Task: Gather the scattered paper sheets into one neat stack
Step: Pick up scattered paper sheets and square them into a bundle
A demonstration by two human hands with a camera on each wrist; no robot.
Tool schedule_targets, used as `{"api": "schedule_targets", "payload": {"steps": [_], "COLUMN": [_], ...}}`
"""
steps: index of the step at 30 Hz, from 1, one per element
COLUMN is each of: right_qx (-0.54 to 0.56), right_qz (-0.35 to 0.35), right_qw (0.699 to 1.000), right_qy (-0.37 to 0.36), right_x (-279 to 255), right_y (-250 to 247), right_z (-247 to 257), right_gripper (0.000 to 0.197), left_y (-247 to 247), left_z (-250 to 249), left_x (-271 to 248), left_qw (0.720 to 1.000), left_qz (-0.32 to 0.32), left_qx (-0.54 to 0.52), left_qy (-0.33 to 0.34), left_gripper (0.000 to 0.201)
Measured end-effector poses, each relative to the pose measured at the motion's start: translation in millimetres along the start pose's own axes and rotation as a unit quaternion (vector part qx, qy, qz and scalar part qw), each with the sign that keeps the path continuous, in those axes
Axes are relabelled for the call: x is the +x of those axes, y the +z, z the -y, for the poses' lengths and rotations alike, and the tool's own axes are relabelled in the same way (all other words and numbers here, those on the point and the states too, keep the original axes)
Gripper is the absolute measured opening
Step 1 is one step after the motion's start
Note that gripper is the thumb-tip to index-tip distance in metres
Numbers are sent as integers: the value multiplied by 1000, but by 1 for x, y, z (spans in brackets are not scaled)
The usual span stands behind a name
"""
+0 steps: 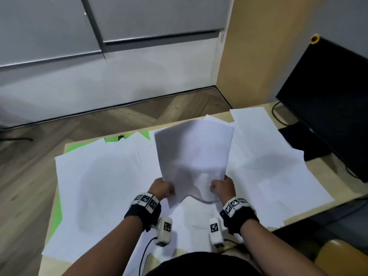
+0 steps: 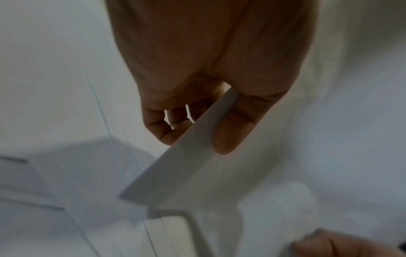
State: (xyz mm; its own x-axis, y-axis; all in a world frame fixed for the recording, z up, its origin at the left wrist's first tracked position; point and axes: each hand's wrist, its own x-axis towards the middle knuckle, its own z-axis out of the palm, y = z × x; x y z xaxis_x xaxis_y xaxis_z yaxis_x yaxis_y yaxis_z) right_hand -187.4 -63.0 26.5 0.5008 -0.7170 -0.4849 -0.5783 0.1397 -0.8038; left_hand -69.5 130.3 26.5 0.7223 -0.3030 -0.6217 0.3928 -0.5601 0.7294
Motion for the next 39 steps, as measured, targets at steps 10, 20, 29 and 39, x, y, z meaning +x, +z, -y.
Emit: {"api": "schedule_targets", "payload": {"steps": [10, 20, 29, 39], "right_qx": [-110, 19, 77, -76], "right_qz": [23, 76, 115, 38], "right_qw": [992, 996, 988, 996], "right_qy": [54, 38, 70, 18], "right_x": [-11, -3, 53, 171], "right_y": [-11, -30, -48, -147], "right_z": [-50, -48, -46, -57], "right_gripper": [34, 6, 16, 59], "left_y": [30, 48, 84, 184], "left_z": [47, 40, 5, -90], "left_x": [22, 12, 19, 44], "left_qw": [990, 995, 996, 998], "left_qz": [66, 45, 15, 40], "left_qx": [-95, -79, -78, -50], "left_qy": [-82, -27, -25, 4], "left_gripper": [63, 55, 54, 28]}}
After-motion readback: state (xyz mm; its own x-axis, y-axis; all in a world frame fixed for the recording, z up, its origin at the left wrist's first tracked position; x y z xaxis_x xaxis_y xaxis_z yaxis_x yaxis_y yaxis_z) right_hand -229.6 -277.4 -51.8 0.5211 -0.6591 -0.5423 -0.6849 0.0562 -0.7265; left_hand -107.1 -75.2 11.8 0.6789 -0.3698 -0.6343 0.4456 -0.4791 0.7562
